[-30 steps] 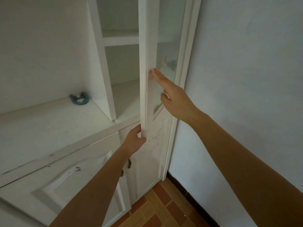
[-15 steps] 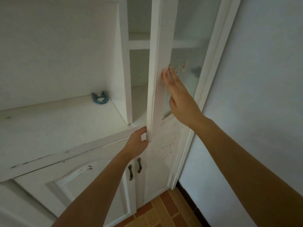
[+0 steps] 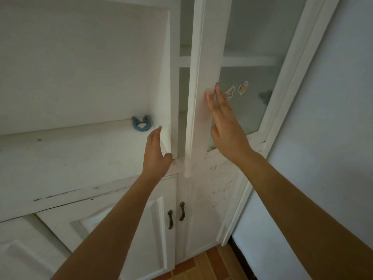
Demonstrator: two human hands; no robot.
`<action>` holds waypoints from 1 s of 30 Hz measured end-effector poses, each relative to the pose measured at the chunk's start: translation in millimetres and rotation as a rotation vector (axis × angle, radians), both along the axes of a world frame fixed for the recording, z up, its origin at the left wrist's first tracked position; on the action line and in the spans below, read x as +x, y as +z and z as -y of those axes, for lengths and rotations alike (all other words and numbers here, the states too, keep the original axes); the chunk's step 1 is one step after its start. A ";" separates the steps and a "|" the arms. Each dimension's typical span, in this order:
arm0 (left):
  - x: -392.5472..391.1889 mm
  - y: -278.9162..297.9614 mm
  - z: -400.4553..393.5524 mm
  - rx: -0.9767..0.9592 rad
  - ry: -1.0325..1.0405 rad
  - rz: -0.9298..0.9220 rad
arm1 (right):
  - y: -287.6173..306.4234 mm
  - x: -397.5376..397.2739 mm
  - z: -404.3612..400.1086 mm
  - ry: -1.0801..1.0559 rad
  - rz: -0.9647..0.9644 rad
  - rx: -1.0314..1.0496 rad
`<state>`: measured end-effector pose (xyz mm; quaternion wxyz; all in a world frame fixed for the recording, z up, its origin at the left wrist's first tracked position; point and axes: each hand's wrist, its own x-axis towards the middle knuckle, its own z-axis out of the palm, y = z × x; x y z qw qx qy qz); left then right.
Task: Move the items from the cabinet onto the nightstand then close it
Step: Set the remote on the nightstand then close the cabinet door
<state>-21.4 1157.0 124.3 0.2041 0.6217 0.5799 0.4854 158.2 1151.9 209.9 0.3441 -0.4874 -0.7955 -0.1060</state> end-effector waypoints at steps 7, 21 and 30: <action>-7.9 0.3 -19.8 -0.129 -0.215 -0.092 | -0.4 -8.3 -18.2 -0.006 0.028 0.022; -15.6 -10.4 -28.1 -0.159 -0.290 -0.087 | -3.3 -22.7 -38.3 -0.048 0.085 0.018; -14.6 -6.0 -25.9 -0.157 -0.260 -0.152 | -6.6 -24.2 -44.1 -0.067 0.129 0.013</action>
